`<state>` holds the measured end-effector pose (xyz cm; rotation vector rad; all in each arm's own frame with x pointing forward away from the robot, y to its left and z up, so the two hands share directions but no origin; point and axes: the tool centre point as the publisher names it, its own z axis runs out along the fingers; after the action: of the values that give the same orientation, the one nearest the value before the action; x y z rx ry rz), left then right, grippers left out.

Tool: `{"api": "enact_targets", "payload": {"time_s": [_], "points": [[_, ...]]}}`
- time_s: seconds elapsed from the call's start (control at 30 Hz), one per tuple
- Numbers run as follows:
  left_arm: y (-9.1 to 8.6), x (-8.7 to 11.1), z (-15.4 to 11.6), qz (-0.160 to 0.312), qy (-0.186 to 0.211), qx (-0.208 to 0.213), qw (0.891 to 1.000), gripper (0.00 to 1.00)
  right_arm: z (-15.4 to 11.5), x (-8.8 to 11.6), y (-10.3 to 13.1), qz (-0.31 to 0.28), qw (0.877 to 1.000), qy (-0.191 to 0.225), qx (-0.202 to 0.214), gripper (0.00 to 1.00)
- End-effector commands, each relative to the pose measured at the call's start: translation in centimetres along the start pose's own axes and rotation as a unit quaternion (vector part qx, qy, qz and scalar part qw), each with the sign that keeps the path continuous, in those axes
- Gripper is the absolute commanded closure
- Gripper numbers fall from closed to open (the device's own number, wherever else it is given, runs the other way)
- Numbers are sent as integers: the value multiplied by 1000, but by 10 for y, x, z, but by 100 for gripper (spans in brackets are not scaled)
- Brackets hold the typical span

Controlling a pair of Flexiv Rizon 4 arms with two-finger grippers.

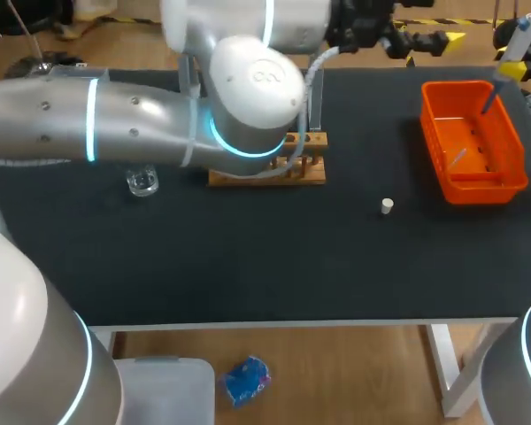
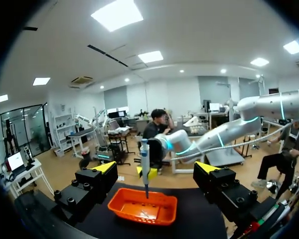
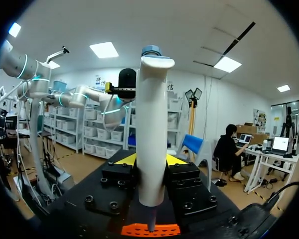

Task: Invert the test tube, pick up the pipette, mount the tip to pipette, aspirate from beaker and dispense into the tube, eject the tip, return the pipette, and cap with the stopper.

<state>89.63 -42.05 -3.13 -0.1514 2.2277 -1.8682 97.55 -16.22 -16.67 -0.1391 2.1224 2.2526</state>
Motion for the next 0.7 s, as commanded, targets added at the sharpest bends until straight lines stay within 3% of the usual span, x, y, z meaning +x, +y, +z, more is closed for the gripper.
{"api": "enact_targets", "payload": {"time_s": [0.03,0.3,0.7], "points": [[12,6,-58,-9,-20,66,998,0,23,6,9,-8,1000,-2,18,100],[27,9,-115,-10,-58,69,996,0,70,27,24,-31,998,-11,49,100],[52,15,-165,-18,-37,92,995,0,137,64,30,-59,997,1,50,100]]}}
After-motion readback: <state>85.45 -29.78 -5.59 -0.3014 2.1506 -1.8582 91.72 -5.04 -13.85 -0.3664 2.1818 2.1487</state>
